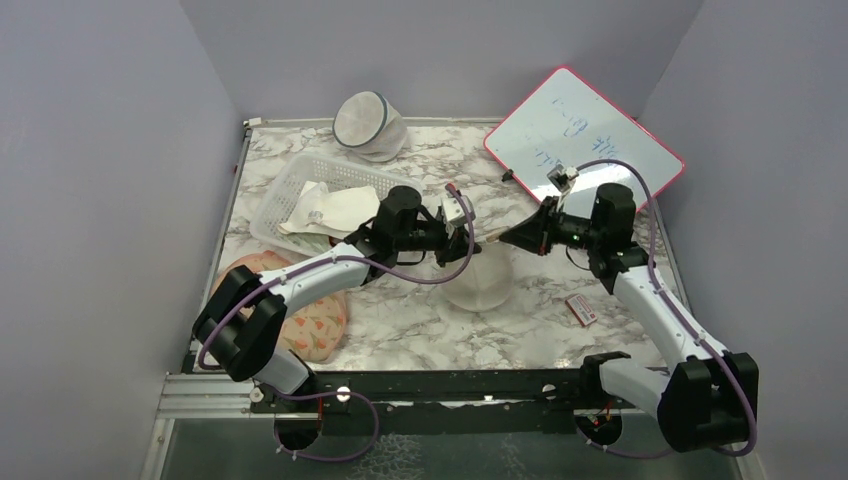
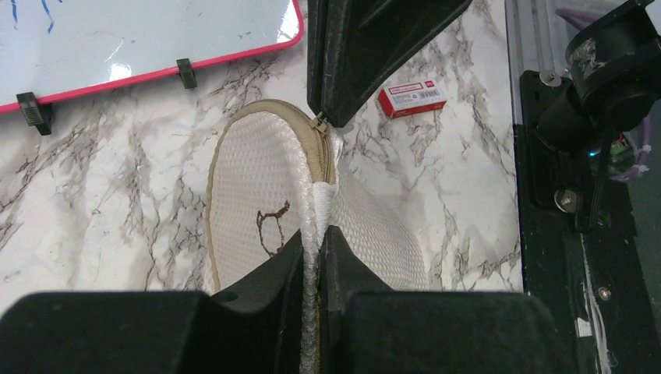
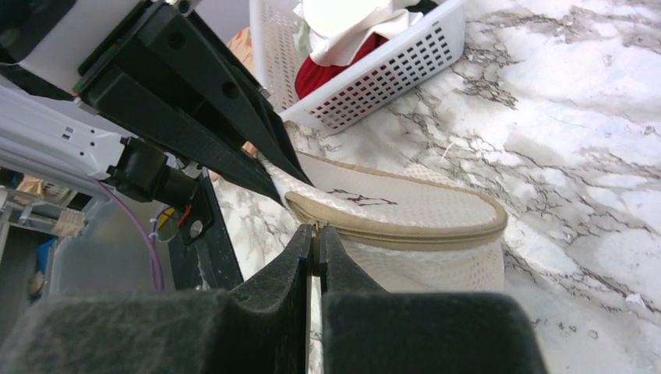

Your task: Unzip the laundry bag and remove the bra

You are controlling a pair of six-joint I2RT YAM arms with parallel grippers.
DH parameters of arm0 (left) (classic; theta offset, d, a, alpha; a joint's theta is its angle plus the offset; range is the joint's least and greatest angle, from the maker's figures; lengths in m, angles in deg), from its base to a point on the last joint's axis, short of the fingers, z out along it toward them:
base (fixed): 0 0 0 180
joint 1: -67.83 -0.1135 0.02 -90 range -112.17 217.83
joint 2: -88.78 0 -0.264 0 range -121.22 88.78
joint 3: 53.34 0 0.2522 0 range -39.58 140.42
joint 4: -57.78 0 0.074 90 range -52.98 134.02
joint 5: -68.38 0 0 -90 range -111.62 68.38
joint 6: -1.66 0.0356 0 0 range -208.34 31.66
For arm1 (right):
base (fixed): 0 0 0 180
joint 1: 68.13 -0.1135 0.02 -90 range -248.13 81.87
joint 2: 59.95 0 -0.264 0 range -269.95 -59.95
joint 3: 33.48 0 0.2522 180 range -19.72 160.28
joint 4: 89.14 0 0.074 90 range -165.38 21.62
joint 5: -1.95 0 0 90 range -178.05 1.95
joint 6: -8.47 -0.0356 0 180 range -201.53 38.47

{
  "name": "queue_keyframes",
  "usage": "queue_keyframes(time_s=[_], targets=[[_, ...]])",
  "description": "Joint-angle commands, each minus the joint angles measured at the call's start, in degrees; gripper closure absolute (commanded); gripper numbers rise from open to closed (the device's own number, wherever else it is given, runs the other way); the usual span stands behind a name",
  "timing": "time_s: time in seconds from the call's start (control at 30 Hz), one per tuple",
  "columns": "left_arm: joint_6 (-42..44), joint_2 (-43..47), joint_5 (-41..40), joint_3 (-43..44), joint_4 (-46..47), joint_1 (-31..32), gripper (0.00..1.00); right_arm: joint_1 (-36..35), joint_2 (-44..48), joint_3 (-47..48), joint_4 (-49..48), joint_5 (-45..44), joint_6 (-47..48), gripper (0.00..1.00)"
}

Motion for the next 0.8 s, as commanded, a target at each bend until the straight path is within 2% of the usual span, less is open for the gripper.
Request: queue_keyframes(time_s=[0.0, 0.2, 0.33, 0.37, 0.57, 0.67, 0.77], targets=[[5.8, 3.7, -0.3, -2.1, 2.1, -0.1, 1.0, 1.7, 0.8, -2.7, -1.2, -2.8, -0.1, 0.99], [9.1, 6.0, -0.9, -3.6, 2.1, -0.1, 1.0, 8.4, 0.7, -7.8, -7.6, 3.2, -6.1, 0.99], [9.6, 6.4, -1.0, -3.5, 1.6, -0.2, 1.0, 8.9, 1.4, -8.7, -6.7, 7.0, -5.8, 0.99], [9.3, 6.4, -0.9, -3.1, 1.0, -0.1, 0.97, 8.9, 1.6, -9.3, -7.8, 8.7, -6.4, 0.99], [6.9, 6.1, 0.8, -0.3, -1.9, -0.1, 0.56, 8.6, 4.7, -9.6, -6.1, 10.2, -6.7, 0.99], [5.8, 5.8, 2.4, 0.1, -2.0, 1.0, 0.49, 7.7, 6.2, -8.9, -6.6, 9.4, -8.7, 0.99], [5.7, 5.1, -1.6, 1.3, -3.8, 4.5, 0.45, 6.1, 7.0, -8.8, -7.9, 7.9, -10.9, 0.99]])
